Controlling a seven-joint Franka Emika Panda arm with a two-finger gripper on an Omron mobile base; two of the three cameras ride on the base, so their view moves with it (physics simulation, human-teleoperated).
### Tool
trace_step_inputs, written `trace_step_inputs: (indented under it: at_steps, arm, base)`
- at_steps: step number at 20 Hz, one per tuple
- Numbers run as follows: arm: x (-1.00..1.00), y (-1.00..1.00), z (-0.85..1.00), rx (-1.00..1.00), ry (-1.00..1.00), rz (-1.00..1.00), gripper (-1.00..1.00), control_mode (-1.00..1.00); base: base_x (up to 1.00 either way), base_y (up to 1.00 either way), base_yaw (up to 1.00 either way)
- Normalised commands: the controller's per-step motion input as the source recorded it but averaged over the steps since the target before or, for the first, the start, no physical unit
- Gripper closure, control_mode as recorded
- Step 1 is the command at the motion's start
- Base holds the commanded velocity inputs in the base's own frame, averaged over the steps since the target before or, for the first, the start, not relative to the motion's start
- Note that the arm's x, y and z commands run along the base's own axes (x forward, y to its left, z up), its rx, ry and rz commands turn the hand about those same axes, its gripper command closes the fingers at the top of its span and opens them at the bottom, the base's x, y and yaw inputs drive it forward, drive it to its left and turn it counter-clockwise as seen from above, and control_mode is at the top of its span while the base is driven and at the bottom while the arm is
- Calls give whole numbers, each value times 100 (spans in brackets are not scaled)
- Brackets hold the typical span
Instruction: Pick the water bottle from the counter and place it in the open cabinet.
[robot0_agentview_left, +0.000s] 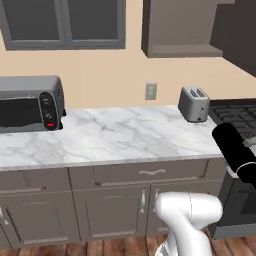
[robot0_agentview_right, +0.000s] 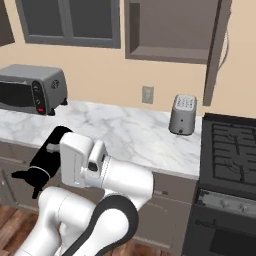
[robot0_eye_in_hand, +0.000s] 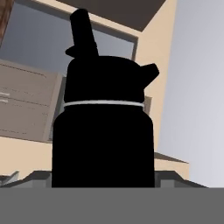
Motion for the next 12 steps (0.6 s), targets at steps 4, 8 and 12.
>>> trace_step_inputs:
  at_steps: [4,8,12]
  arm:
    - [0,0,0,0,0,0,100,100]
    - [0,0,0,0,0,0,100,100]
    - [0,0,0,0,0,0,100,100]
  base:
    - [36,31,-19]
    - [42,40,-17]
    - [48,35,-14]
